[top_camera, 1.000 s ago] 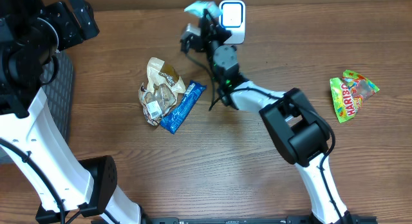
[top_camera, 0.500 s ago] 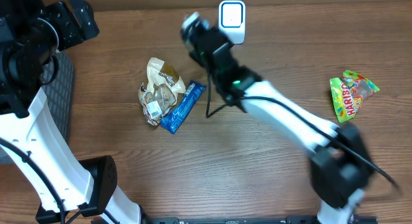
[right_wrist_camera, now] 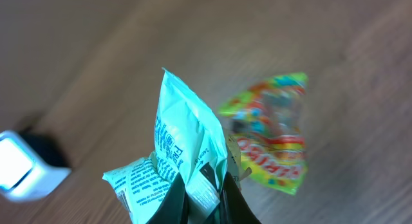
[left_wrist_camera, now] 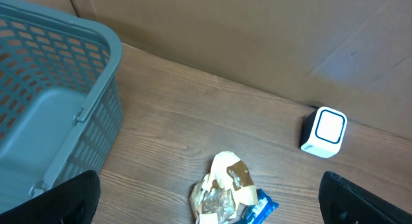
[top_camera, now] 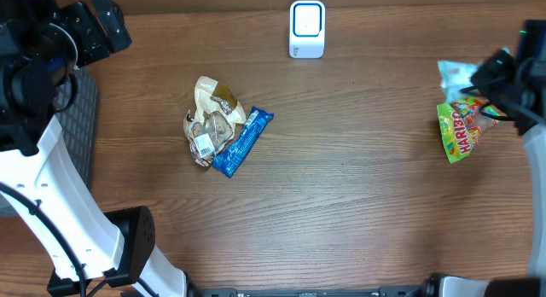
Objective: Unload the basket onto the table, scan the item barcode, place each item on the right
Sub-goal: 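Carry the light green packet right and release it on the Haribo bag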
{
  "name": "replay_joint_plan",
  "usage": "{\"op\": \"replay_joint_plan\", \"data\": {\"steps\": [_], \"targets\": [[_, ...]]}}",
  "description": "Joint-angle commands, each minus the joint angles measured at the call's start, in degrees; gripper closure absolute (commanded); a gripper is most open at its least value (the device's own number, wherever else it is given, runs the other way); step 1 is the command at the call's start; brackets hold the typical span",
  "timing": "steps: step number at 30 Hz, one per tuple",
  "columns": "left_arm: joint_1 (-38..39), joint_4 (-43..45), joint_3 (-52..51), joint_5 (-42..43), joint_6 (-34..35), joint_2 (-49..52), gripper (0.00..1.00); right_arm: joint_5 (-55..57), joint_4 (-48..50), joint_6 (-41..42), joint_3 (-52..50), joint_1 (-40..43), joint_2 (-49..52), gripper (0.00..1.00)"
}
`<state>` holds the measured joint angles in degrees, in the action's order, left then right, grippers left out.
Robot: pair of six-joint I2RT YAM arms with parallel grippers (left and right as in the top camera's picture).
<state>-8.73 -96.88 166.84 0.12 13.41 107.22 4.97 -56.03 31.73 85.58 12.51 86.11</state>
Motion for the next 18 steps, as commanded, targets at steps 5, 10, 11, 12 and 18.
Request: {"op": "replay_joint_plan", "data": {"steps": [5, 10, 11, 12, 18], "targets": [[-0.24, 0.09, 0.15, -0.68, 0.33, 0.35, 0.00, -8.61, 4.68, 2.38, -1.33, 12.41, 14.23, 0.96], [-0.24, 0.09, 0.15, -0.68, 0.33, 0.35, 0.00, -9.14, 3.96, 2.34, -1.33, 13.38, 19.47, 0.46], [-0.24, 0.09, 0.15, -0.68, 0.33, 0.35, 0.00, -9.25, 3.74, 1.79, -1.29, 13.25, 19.43, 0.44], [-0.24, 0.09, 0.15, -0.68, 0.33, 0.37, 0.00, -10.60, 3.39, -0.52, -0.74, 12.94, 18.78, 0.35], [-0.24, 0.09, 0.15, -0.68, 0.33, 0.35, 0.00, -25.53, 3.02, -11.93, 4.28, 7.30, 13.42, 0.32]]}}
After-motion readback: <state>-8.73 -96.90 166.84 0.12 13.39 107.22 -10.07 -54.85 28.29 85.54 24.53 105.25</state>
